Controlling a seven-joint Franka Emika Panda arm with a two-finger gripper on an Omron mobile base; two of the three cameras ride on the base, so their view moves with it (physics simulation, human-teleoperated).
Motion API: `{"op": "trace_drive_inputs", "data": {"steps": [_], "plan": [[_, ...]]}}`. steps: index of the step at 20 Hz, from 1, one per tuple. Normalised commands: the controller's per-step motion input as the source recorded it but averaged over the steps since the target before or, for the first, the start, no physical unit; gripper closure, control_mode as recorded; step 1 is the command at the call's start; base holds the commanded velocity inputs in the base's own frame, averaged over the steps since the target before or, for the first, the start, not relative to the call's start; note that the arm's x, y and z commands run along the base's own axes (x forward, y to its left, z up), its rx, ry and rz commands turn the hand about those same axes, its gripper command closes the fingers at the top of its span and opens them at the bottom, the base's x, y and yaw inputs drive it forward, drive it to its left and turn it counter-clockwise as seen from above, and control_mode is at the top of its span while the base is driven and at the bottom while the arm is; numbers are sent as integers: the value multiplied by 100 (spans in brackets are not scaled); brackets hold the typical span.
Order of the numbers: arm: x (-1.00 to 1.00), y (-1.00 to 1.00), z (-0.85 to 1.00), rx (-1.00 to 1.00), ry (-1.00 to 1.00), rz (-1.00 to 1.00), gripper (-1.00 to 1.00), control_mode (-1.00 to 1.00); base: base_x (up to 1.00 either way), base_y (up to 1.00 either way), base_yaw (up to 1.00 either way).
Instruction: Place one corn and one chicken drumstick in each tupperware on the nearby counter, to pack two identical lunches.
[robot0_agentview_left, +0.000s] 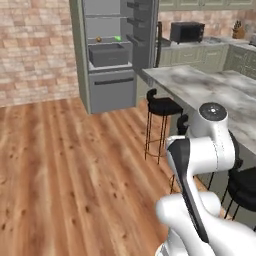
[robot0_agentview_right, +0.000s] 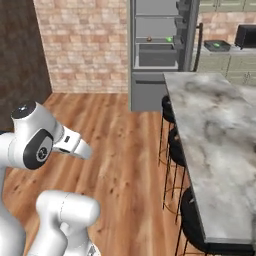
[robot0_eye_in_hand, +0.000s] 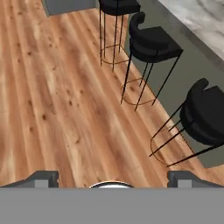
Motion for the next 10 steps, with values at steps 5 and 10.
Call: {"op": "trace_drive_inputs", "data": {"steps": [5,10], "plan": [[0,0,0,0,0,0,-100,100,100,0,0],[0,0,0,0,0,0,-100,100,100,0,0]]}}
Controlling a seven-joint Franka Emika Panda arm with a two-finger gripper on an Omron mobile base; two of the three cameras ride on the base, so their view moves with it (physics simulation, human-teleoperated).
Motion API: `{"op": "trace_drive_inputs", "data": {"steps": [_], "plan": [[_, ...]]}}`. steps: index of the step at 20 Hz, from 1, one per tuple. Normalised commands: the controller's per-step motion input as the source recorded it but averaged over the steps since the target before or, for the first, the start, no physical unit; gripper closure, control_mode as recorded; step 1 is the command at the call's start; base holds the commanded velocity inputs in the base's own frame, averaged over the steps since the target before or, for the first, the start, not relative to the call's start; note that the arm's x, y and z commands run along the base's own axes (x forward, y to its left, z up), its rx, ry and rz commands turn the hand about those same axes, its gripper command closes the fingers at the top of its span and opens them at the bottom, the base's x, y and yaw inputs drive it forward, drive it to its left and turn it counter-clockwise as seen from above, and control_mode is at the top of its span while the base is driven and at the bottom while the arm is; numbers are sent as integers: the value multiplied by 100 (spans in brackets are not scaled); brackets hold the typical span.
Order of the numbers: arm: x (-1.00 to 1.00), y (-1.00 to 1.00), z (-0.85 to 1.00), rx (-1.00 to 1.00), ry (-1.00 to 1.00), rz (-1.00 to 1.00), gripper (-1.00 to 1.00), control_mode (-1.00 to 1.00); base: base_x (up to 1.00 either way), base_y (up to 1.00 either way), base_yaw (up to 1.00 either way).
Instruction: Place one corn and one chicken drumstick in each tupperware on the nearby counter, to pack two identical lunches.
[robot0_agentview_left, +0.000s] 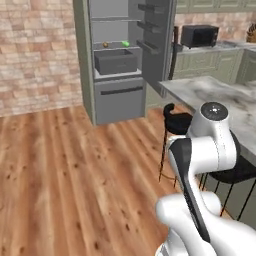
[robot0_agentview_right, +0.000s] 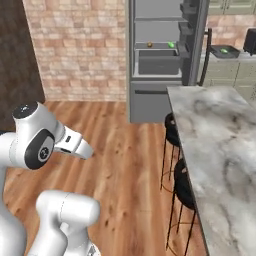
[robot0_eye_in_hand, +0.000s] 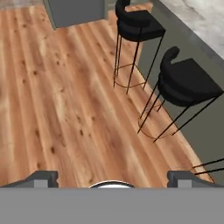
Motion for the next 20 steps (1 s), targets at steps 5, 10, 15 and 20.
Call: {"op": "trace_drive_inputs", "data": {"steps": [5,10,15,20], "plan": [[0,0,0,0,0,0,-100,100,100,0,0],[0,0,0,0,0,0,-100,100,100,-14,0],[0,0,0,0,0,0,-100,100,100,-34,2],[0,0,0,0,0,0,-100,100,100,-41,3]]}}
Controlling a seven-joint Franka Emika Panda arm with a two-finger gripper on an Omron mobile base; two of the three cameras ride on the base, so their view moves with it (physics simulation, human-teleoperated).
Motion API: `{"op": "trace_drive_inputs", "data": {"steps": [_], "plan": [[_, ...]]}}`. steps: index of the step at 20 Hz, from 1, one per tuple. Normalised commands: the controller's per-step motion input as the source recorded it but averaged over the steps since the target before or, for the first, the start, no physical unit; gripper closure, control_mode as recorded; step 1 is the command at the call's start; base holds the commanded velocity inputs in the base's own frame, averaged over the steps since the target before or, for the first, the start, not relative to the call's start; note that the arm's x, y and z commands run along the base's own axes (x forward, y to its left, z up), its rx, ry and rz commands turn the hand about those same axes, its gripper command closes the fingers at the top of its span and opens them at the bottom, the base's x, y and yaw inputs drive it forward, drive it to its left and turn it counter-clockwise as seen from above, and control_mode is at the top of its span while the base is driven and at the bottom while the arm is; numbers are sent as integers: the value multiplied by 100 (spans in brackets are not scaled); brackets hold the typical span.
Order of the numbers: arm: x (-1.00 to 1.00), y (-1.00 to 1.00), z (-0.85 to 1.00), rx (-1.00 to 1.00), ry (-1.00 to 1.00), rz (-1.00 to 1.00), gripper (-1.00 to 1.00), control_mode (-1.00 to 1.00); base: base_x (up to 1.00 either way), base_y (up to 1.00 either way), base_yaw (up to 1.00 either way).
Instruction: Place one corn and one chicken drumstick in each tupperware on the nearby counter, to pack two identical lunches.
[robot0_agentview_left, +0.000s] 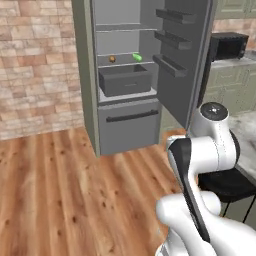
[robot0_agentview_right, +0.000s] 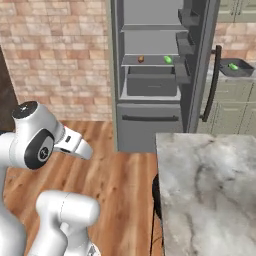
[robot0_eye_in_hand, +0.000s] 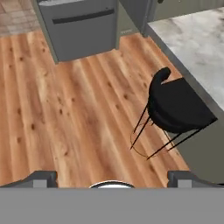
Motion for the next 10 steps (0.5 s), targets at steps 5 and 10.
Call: {"op": "trace_drive_inputs", "data": {"steps": [5,10], "plan": [[0,0,0,0,0,0,-100,100,100,-12,4],[0,0,0,0,0,0,-100,100,100,0,2]]}}
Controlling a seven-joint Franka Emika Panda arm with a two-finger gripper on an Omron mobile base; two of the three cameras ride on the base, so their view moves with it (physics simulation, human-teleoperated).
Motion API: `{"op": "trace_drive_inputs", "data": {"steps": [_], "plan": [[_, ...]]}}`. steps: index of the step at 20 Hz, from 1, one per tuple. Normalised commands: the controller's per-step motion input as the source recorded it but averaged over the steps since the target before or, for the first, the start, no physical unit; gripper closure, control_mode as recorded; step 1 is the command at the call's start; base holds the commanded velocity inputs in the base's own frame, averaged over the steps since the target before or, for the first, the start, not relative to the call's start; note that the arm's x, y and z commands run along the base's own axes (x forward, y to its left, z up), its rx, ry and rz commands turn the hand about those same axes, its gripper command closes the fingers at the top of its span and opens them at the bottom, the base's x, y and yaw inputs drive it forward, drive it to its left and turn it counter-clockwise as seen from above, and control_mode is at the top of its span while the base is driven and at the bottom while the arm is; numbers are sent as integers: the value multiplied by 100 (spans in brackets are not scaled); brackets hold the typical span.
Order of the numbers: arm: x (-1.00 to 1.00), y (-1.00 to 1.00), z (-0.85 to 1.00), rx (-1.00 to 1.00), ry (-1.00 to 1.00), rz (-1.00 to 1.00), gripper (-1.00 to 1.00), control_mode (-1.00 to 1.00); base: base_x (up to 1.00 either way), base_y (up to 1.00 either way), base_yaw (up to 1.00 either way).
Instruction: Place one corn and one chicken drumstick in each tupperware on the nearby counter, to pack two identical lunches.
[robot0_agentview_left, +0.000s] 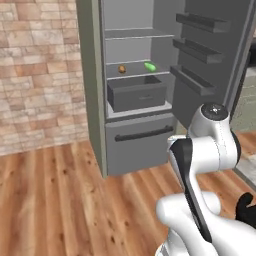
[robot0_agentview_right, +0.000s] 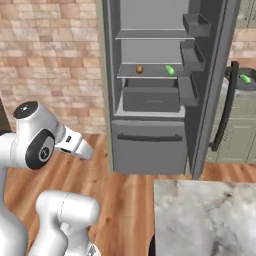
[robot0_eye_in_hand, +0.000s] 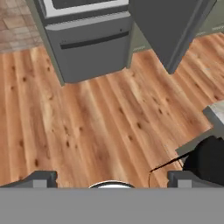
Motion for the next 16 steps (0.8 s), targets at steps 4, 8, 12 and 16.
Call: {"op": "trace_drive_inputs", "data": {"steps": [4,8,12,16], "plan": [[0,0,0,0,0,0,-100,100,100,-9,0],[0,0,0,0,0,0,-100,100,100,-23,3],[0,0,0,0,0,0,-100,100,100,-20,4],[0,0,0,0,0,0,-100,100,67,-28,5]]}}
